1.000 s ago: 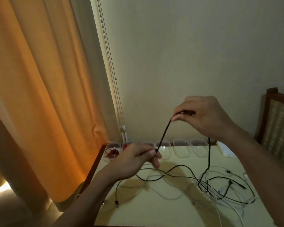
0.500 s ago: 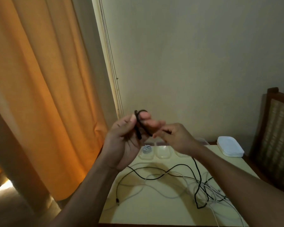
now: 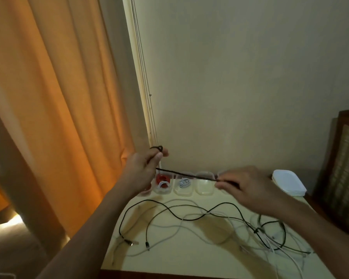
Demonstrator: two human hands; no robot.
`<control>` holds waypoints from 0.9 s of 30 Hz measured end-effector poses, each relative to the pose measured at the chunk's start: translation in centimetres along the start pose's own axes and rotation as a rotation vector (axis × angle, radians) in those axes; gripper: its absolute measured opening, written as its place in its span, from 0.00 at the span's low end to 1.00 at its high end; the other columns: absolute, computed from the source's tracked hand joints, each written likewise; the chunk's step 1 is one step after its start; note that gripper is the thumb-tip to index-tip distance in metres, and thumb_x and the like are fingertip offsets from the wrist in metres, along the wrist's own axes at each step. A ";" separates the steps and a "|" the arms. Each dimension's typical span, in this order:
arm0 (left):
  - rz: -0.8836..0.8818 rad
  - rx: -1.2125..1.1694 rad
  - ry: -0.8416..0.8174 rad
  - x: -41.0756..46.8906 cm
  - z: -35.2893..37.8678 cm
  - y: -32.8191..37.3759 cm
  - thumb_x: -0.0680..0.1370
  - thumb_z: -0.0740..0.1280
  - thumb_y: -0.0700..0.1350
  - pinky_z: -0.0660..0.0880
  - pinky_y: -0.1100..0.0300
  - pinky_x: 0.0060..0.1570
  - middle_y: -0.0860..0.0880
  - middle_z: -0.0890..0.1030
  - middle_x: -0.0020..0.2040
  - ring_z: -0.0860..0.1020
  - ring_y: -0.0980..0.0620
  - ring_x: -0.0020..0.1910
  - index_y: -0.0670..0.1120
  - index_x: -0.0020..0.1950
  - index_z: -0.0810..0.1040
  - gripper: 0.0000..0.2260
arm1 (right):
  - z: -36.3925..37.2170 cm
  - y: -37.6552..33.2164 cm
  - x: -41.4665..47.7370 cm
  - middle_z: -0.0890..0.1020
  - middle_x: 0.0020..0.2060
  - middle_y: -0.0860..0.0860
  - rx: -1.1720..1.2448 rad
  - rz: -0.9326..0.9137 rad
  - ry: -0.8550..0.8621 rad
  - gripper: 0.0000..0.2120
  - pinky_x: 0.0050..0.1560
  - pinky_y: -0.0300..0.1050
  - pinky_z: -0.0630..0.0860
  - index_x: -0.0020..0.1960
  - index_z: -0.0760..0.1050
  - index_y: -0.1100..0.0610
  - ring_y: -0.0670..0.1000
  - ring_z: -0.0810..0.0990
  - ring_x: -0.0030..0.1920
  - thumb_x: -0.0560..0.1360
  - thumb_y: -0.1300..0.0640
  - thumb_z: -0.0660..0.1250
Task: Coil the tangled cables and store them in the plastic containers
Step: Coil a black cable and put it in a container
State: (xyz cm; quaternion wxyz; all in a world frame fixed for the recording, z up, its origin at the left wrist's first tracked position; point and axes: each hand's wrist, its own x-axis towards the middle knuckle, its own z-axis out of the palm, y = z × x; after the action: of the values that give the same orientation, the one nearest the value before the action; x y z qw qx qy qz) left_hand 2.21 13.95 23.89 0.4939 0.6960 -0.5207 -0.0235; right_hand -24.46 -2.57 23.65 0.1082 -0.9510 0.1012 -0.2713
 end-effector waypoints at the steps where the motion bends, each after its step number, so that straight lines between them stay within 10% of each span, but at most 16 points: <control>1: 0.003 0.077 -0.071 0.0 0.0 -0.4 0.84 0.62 0.50 0.82 0.46 0.54 0.56 0.85 0.57 0.84 0.53 0.56 0.52 0.59 0.84 0.12 | -1.3 0.5 0.4 0.77 0.33 0.40 -0.054 -0.027 0.035 0.17 0.36 0.48 0.76 0.44 0.80 0.49 0.43 0.75 0.33 0.80 0.39 0.59; 5: 0.031 0.213 -0.325 -0.5 0.7 1.2 0.85 0.63 0.42 0.71 0.62 0.39 0.61 0.81 0.34 0.78 0.62 0.36 0.55 0.38 0.79 0.17 | -6.8 1.0 3.5 0.81 0.38 0.43 -0.147 -0.130 0.160 0.15 0.38 0.48 0.78 0.49 0.86 0.53 0.44 0.77 0.35 0.78 0.44 0.66; 12: -0.066 -0.222 -0.593 -0.9 3.3 4.6 0.82 0.60 0.45 0.70 0.65 0.45 0.42 0.87 0.45 0.79 0.55 0.42 0.38 0.54 0.83 0.15 | -10.5 -0.1 10.1 0.80 0.37 0.45 -0.220 -0.193 0.336 0.11 0.37 0.47 0.76 0.48 0.85 0.52 0.46 0.75 0.35 0.74 0.45 0.75; 18: -0.022 -0.646 -0.733 -2.0 4.5 6.4 0.83 0.56 0.40 0.70 0.31 0.63 0.37 0.80 0.39 0.80 0.35 0.44 0.33 0.51 0.79 0.14 | -8.1 1.2 11.7 0.82 0.39 0.44 -0.079 -0.058 0.359 0.10 0.44 0.51 0.79 0.46 0.85 0.49 0.45 0.80 0.39 0.72 0.43 0.75; 27: 0.040 -1.362 -0.292 -1.9 2.5 9.2 0.82 0.54 0.40 0.77 0.44 0.64 0.41 0.81 0.37 0.83 0.40 0.46 0.39 0.47 0.81 0.16 | 2.7 0.9 5.2 0.81 0.29 0.45 0.389 0.257 0.058 0.07 0.34 0.43 0.73 0.43 0.85 0.45 0.44 0.73 0.29 0.78 0.51 0.70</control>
State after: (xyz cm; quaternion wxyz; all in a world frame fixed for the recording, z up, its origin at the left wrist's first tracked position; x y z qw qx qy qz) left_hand -6.52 14.03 28.25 0.7456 0.2113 -0.4639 -0.4291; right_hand -18.84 -4.37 23.74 0.3204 -0.8834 0.1702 -0.2967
